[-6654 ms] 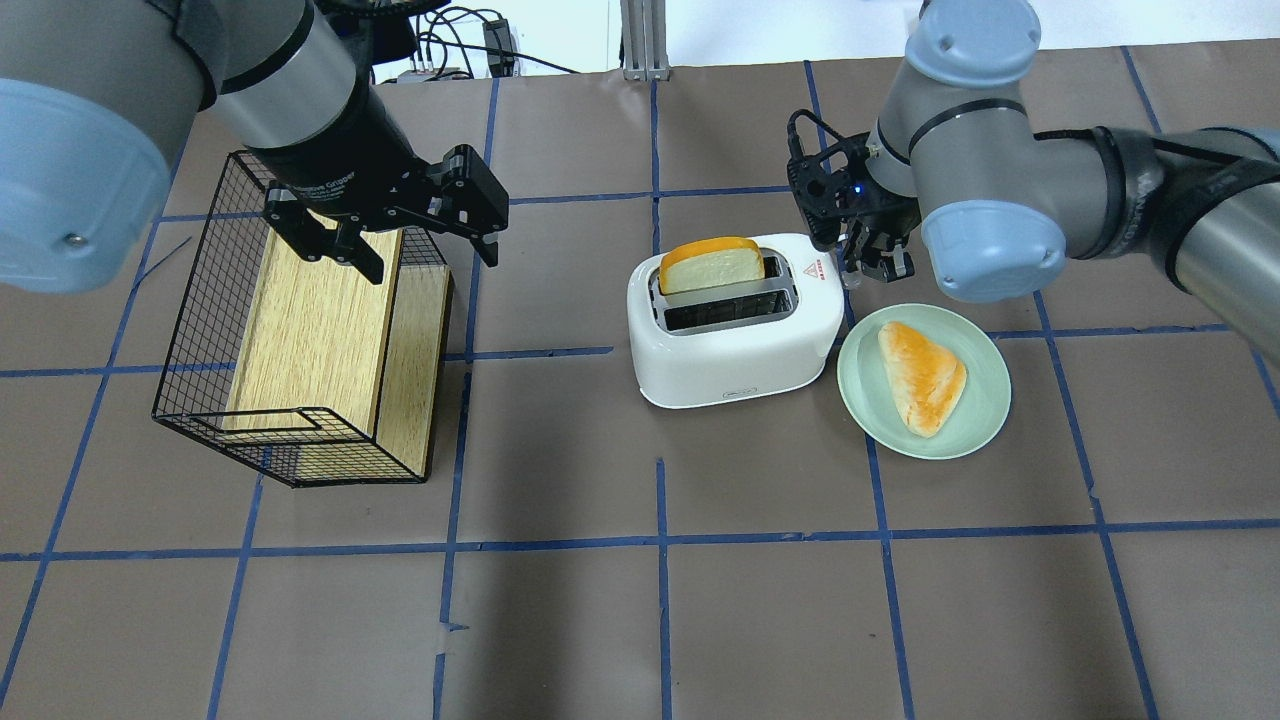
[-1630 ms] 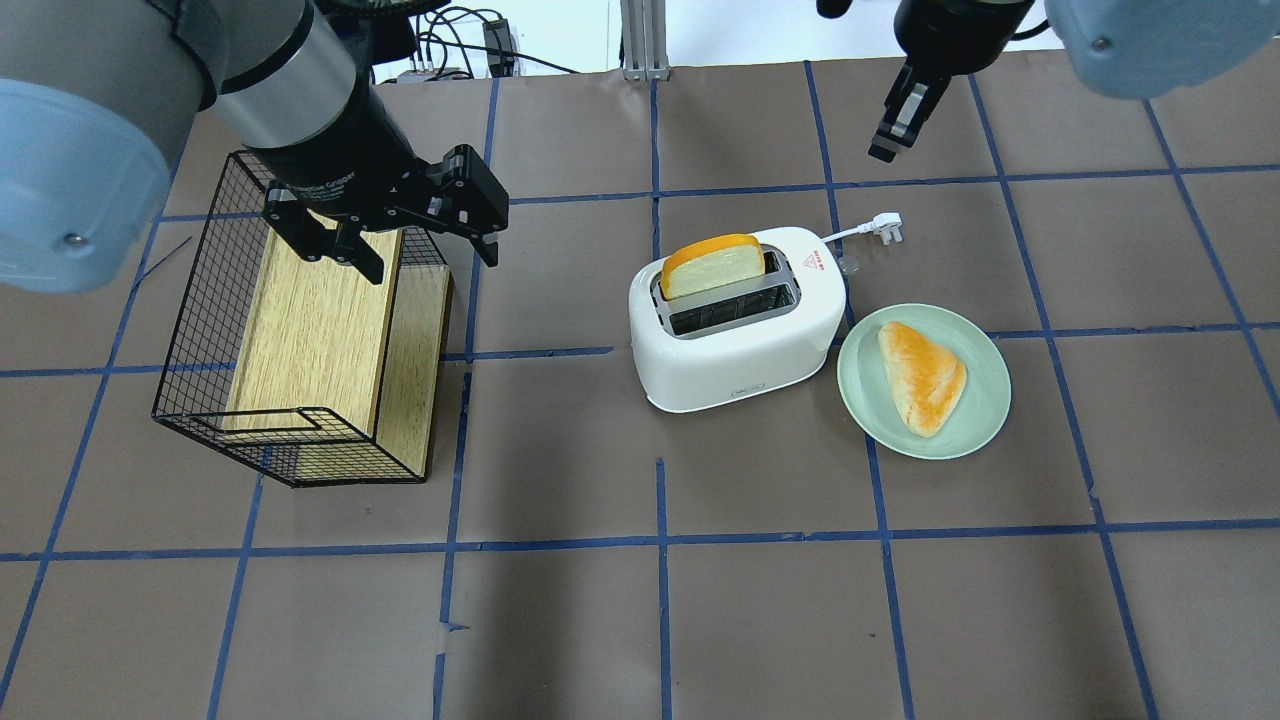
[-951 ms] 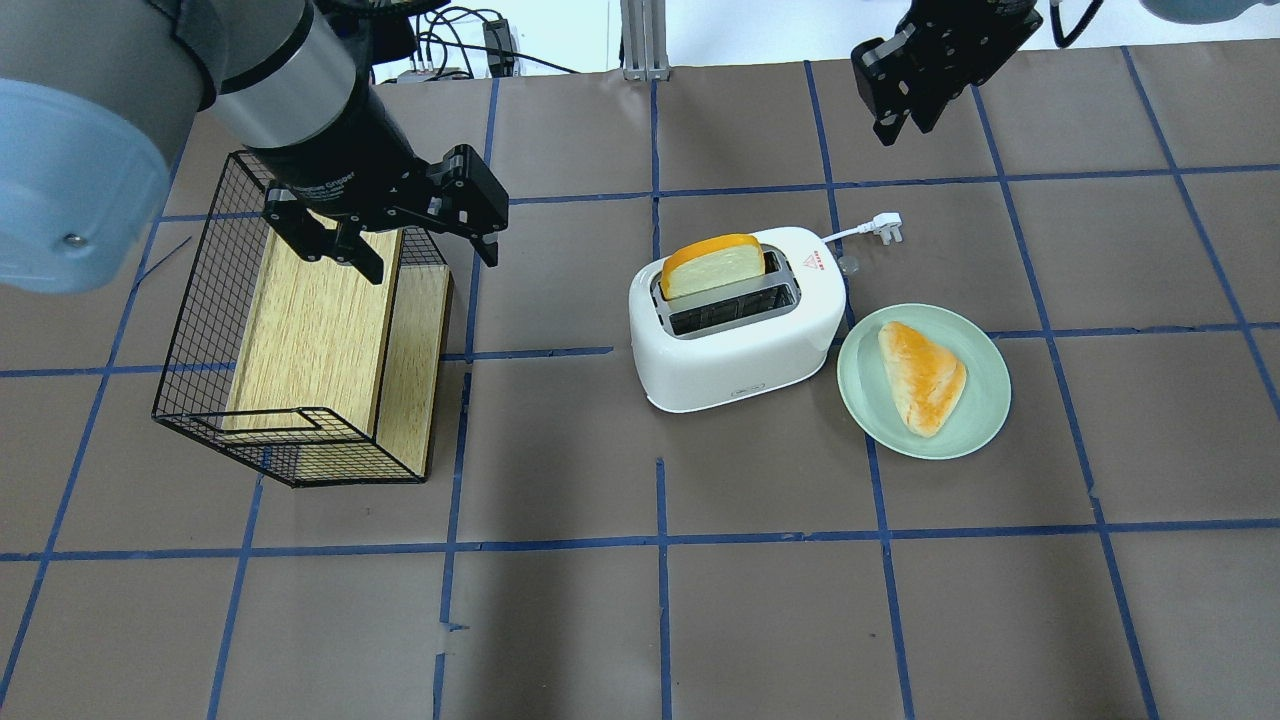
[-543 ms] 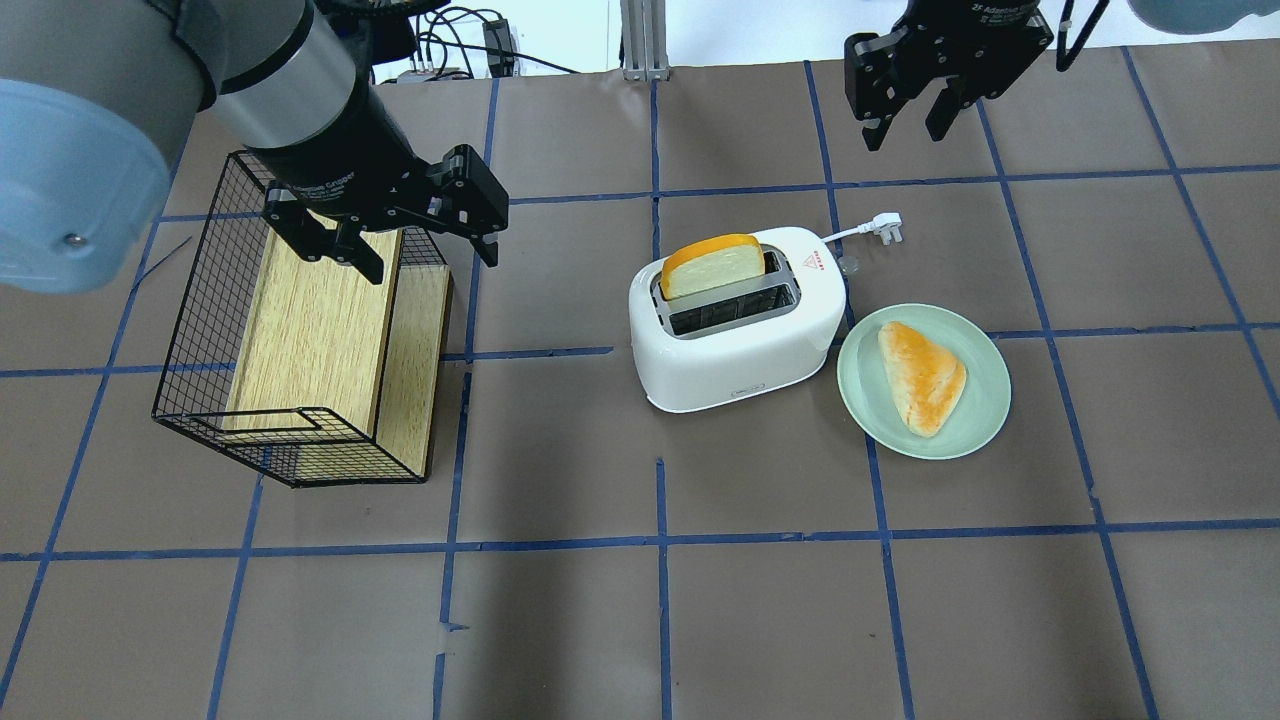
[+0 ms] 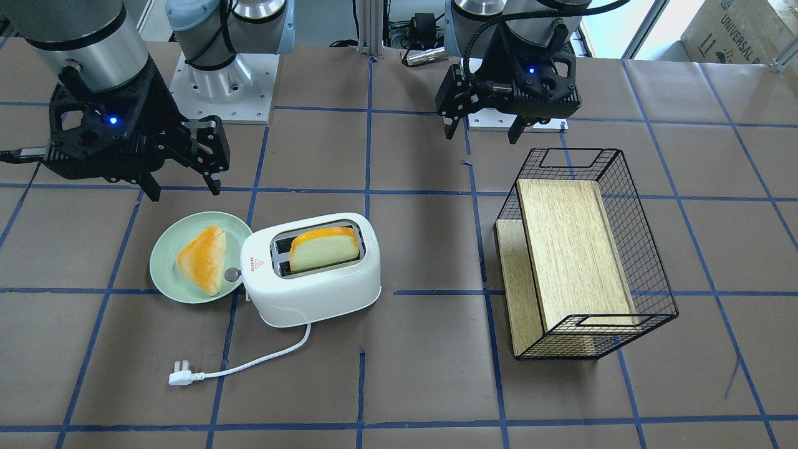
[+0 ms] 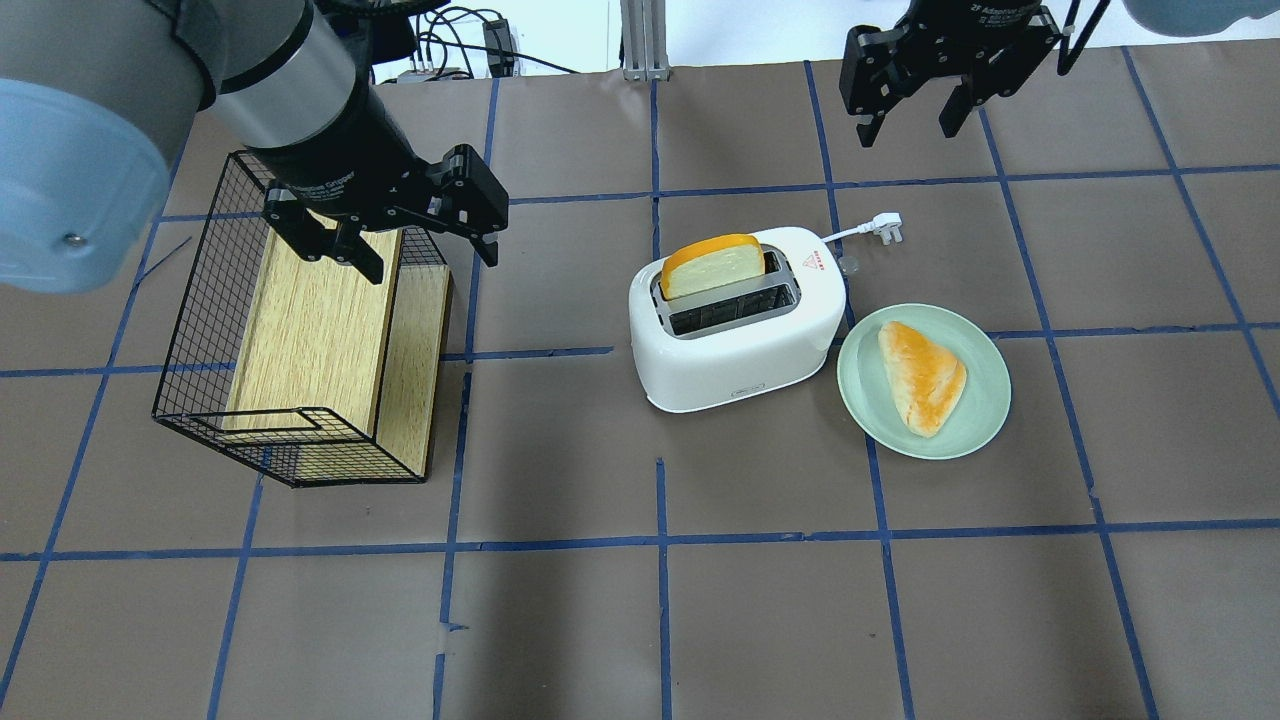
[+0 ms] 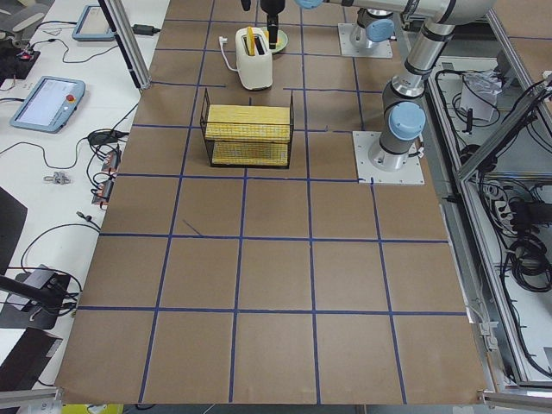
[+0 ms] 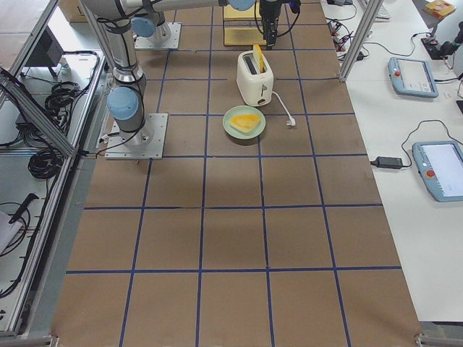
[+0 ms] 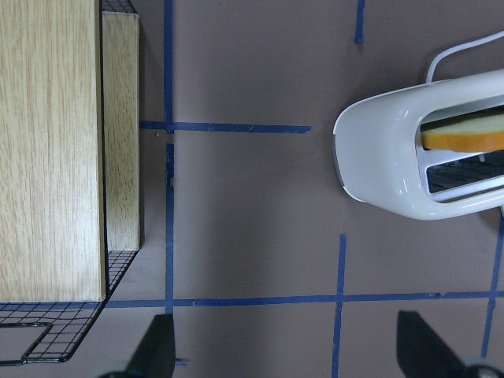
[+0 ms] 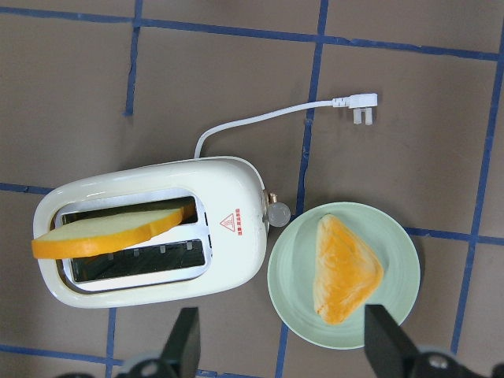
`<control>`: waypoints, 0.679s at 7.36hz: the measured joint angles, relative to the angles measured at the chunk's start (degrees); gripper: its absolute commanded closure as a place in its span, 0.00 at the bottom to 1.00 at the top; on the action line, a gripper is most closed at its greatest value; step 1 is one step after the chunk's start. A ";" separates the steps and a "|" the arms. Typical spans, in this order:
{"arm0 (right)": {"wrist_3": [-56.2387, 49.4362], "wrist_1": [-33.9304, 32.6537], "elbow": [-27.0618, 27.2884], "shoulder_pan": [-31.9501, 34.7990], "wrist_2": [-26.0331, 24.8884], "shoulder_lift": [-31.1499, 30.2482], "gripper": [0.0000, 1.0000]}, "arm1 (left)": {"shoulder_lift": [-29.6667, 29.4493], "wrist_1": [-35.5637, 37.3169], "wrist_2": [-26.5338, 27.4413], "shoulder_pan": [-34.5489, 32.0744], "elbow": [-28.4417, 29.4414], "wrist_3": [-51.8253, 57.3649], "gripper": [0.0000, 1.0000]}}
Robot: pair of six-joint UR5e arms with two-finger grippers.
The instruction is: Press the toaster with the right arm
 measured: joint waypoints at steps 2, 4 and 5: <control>0.16 -0.41 -0.02 0.01 -0.23 0.02 0.00 | 0.00 0.00 0.00 0.00 -0.01 0.00 0.00; 0.19 -0.40 -0.10 0.02 -0.29 0.00 0.00 | 0.00 0.00 0.00 0.00 -0.02 0.00 0.00; 0.19 -0.39 -0.17 0.02 -0.20 -0.03 0.00 | 0.00 0.00 0.00 0.00 -0.02 0.00 0.00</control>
